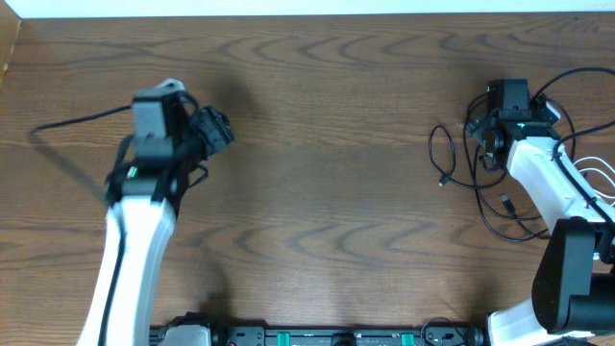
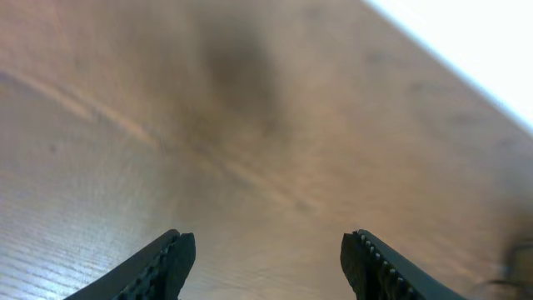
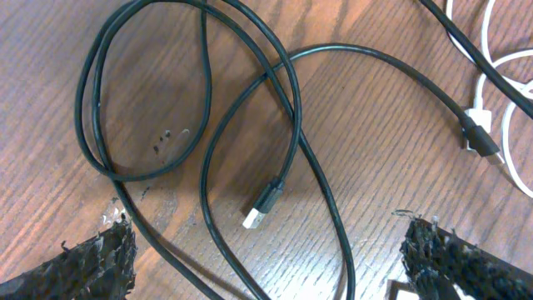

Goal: Untangle cables

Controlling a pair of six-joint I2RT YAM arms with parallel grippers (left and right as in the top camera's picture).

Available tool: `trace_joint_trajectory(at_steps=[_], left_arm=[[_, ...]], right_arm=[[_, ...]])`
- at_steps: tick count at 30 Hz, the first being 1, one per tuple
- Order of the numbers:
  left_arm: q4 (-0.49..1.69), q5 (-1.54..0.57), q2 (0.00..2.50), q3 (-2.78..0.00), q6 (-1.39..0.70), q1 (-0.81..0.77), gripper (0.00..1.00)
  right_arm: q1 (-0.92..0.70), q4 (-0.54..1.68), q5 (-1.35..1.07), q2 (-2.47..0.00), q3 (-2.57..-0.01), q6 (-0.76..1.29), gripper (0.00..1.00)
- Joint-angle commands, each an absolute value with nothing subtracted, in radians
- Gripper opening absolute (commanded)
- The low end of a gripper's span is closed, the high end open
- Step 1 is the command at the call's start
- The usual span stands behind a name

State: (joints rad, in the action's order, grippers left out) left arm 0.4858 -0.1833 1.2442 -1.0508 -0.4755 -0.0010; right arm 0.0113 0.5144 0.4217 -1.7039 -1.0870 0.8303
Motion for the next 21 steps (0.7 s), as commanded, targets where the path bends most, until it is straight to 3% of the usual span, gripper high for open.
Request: trace_joint_trajectory(at_steps=[1, 11, 21], left_arm=[[0.485, -0.174, 1.085, -1.044, -0.488, -0.001, 0.63], [0.485, -0.174, 0.733, -1.044, -0.488, -0.001, 0.63], [0.552, -0.174, 0.611, -1.036, -0.488, -0.001, 0.63]], right_arm=[[0.014, 0.517, 0.434, -1.706, -1.097, 0.837, 0.99], [0.014, 0.517, 0.434, -1.706, -1.097, 0.837, 0.99], [0.014, 0.517, 0.434, -1.706, -1.097, 0.837, 0.99]])
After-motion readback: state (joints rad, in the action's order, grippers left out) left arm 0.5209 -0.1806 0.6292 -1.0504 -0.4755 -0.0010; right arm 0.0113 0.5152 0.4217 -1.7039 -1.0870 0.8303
